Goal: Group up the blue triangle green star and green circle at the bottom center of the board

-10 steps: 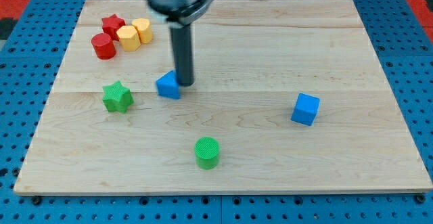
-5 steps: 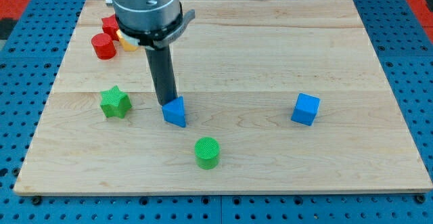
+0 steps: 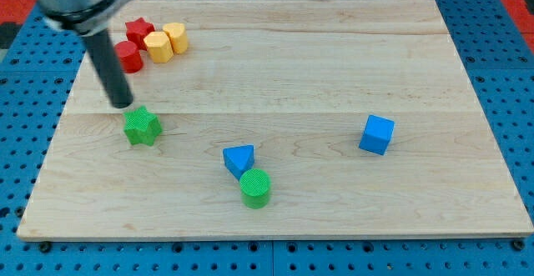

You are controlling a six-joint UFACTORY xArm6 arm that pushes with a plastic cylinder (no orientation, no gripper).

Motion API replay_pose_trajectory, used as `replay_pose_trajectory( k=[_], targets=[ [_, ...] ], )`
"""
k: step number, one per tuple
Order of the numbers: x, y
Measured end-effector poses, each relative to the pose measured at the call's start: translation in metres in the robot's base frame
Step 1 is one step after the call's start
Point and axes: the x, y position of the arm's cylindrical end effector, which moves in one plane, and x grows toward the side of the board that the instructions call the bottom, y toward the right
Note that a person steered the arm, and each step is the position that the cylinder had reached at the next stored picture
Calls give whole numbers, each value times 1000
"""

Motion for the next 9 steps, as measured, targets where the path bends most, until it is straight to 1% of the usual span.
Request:
replay_pose_trajectory(
  k=[1,2,3,4,5,6,7,8,9],
  targets=[
    [30,76],
    [37,123],
    [65,149],
    [58,127],
    [47,42],
    [47,22],
    [61,9],
    [72,8],
    [74,97]
  ],
)
